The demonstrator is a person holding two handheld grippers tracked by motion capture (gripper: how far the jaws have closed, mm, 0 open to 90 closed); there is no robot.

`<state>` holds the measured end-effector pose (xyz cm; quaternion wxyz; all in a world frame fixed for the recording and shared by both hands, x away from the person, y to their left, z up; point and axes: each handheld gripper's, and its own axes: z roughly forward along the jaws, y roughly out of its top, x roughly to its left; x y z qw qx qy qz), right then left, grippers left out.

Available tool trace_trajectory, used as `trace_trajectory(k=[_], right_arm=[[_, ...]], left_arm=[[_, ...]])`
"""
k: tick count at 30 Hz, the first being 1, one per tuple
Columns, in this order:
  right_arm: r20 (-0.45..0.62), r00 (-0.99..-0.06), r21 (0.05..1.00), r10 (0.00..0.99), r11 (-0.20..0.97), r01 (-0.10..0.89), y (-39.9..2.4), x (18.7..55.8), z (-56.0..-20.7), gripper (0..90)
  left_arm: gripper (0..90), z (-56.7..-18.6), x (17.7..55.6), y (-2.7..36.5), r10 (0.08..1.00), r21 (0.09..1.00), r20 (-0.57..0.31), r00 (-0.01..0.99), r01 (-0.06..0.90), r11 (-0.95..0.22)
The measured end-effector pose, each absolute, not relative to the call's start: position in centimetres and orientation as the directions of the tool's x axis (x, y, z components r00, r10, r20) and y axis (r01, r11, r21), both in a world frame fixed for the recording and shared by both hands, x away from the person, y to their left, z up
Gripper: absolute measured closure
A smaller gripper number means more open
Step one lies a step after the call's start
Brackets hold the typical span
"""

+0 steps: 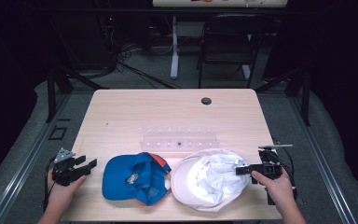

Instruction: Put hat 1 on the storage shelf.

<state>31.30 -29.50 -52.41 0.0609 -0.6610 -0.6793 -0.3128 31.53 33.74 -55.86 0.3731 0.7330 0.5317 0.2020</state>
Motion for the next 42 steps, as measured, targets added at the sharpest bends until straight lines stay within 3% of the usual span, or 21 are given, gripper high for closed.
trace_trajectory(k=[8,12,17,20,29,42], right_arm=[[0.479,-0.139,0.309,0.867,-0.018,0.951,-28.6,31.7,-53.0,61.5],[0.474,-0.111,0.311,0.873,-0.049,0.949,-28.4,31.5,-52.3,70.1],[0.460,-0.111,0.296,0.881,-0.035,0.954,-28.0,31.6,-51.7,74.7],[0.479,-0.091,0.261,0.873,-0.042,0.964,-28.1,31.7,-51.3,75.4],[0.401,-0.111,0.244,0.909,0.010,0.970,-26.9,32.4,-49.3,78.2],[0.202,-0.132,0.145,0.970,0.104,0.984,-23.4,33.6,-44.9,78.8]], left_arm=[[45.1,-56.0,31.4,34.0,0.935,0.766,-0.112,0.336,0.629,-0.134],[45.1,-55.8,31.3,33.9,0.934,0.772,-0.103,0.341,0.620,-0.141],[45.4,-56.1,31.2,34.1,0.932,0.765,-0.105,0.346,0.627,-0.146],[45.5,-56.1,31.1,34.3,0.934,0.764,-0.107,0.341,0.629,-0.143],[45.6,-56.0,30.7,34.8,0.939,0.762,-0.109,0.326,0.634,-0.131],[45.8,-56.2,30.3,34.2,0.933,0.766,-0.082,0.350,0.621,-0.166]])
